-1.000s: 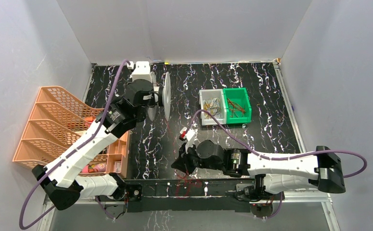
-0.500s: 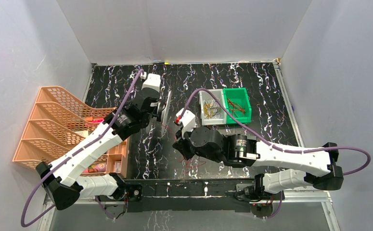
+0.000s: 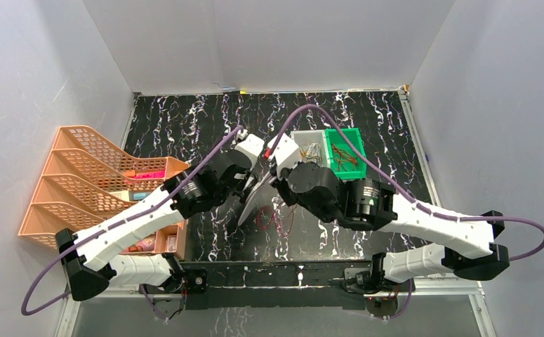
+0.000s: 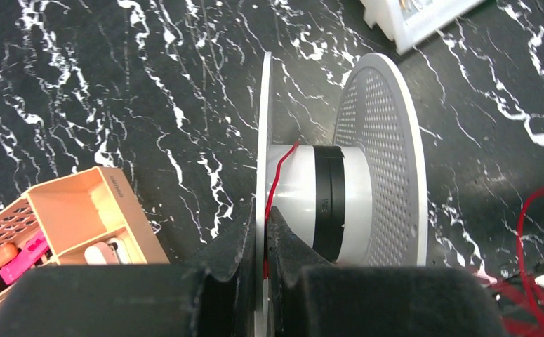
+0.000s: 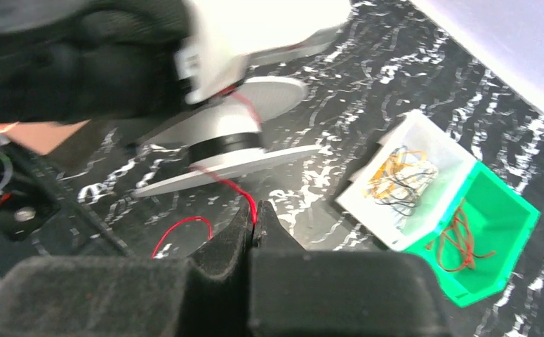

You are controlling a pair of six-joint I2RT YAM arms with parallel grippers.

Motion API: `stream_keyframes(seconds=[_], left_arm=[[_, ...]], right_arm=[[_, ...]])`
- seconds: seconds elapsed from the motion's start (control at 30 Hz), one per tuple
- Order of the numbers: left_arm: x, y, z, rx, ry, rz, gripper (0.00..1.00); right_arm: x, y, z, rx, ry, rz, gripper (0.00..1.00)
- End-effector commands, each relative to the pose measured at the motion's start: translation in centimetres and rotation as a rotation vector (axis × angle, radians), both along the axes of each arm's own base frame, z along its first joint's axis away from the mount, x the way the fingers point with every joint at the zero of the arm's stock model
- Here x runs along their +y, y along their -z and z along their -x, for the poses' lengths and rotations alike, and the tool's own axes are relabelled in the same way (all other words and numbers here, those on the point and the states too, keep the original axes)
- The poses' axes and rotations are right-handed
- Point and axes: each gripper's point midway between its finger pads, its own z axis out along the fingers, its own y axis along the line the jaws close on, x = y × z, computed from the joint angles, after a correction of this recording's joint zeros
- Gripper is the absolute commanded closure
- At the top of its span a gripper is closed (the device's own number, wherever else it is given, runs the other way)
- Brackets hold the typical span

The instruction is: Wrap the cables

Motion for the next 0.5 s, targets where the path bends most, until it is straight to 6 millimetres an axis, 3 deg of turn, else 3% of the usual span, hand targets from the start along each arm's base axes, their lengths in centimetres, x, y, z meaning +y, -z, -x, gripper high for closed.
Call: stream_keyframes(seconds=[0.0, 0.23, 0.47], left_arm=[[0.2, -0.7, 1.9, 0.016, 0.092, 0.027, 1.0], [-0.9, -1.3, 5.3, 0.1, 0.267, 0.095, 1.0], [-1.2, -5.0, 7.8, 0.108, 0.348, 0.249, 1.0]], right_arm=[[-1.8, -2.6, -3.7, -0.076, 0.081, -0.011, 1.0], [-4.1, -0.2, -8.4, -0.03, 0.176, 0.015, 1.0], [-7.0, 5.0, -11.4, 0.078, 0.293, -0.013, 1.0]])
